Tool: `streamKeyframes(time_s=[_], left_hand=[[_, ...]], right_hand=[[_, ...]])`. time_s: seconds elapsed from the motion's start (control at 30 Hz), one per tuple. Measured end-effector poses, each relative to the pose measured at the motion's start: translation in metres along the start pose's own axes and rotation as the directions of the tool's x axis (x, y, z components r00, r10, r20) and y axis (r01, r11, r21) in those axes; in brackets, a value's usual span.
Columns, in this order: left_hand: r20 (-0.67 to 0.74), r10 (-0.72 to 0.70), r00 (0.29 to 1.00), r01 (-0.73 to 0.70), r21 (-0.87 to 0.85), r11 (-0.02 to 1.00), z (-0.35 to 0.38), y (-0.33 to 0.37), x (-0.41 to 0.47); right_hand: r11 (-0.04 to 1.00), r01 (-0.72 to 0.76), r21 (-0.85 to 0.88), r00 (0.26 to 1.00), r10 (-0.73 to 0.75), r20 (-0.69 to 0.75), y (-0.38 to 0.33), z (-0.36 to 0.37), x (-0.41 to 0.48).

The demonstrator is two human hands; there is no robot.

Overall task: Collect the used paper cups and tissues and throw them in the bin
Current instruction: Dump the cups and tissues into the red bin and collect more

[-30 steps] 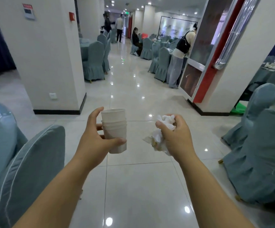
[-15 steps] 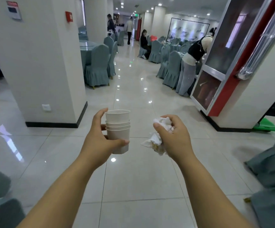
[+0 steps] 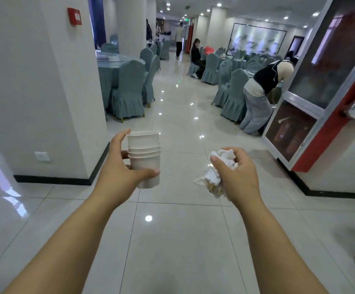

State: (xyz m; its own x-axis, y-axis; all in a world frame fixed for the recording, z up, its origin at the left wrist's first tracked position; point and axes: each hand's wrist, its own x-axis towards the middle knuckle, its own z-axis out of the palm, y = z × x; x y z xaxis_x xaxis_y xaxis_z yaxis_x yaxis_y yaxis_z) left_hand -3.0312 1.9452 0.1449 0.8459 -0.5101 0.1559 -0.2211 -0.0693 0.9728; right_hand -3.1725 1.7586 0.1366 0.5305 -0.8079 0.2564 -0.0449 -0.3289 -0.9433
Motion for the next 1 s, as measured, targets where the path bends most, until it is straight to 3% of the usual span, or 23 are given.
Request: streamKeyframes(time_s=[0.27,0.5,1.0], left_hand=[[-0.050,0.019,0.999,-0.018,0.003,1.000,0.064,0.000,0.198],[-0.117,0.011,0.993,-0.007,0.041,0.999,0.080,-0.027,0.368],[-0.061,0.088,0.994,-0.088,0.005,0.996,0.113,-0.061,0.763]], right_hand=[[0.998,0.057,0.003,0.998,-0.057,0.039,0.022,0.038,0.223],[0.996,0.088,-0.030,0.988,-0.083,0.129,0.054,0.119,0.388],[1.000,0.021,-0.005,0.999,-0.021,0.029,0.095,0.276,0.717]])
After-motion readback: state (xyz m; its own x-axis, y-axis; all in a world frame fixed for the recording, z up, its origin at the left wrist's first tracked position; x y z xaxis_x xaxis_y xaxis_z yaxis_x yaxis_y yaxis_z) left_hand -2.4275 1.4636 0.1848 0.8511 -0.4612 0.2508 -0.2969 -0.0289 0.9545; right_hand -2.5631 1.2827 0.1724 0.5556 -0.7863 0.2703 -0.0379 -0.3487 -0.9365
